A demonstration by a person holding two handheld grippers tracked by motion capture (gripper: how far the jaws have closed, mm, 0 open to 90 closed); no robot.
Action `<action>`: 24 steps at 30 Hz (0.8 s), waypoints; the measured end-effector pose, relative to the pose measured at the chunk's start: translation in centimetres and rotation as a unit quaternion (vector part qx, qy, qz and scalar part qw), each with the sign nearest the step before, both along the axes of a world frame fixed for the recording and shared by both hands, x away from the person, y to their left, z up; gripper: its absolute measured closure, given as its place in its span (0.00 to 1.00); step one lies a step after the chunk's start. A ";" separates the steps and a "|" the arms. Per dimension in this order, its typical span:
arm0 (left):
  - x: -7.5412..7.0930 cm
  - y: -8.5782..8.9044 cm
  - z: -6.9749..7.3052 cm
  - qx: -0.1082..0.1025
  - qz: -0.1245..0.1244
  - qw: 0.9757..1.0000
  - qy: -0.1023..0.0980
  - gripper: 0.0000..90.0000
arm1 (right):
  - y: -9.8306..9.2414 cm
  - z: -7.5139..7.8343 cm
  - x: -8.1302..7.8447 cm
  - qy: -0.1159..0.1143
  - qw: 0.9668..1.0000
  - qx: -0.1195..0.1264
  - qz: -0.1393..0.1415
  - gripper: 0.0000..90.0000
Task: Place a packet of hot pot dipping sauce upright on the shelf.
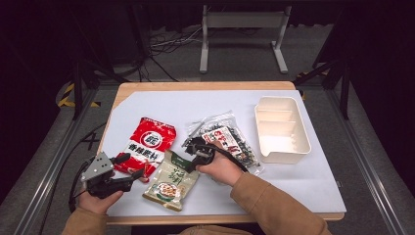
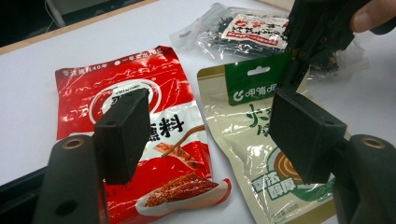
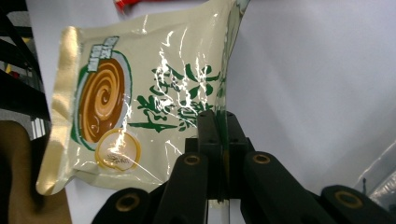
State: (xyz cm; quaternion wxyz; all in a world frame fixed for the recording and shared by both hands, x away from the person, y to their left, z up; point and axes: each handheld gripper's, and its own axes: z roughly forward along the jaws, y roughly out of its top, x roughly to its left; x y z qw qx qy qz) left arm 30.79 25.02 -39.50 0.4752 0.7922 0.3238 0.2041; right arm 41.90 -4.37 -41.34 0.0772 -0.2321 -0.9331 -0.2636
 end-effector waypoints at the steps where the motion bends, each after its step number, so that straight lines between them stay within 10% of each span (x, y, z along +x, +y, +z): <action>1: 0.0 0.0 0.0 0.000 0.000 1.000 0.000 0.34 | -0.1 0.2 -0.1 0.001 1.000 0.004 -0.001 1.00; 24: -0.1 0.7 0.2 -0.018 0.022 1.000 -0.009 0.34 | -0.4 7.0 -3.4 -0.075 0.995 0.057 0.041 1.00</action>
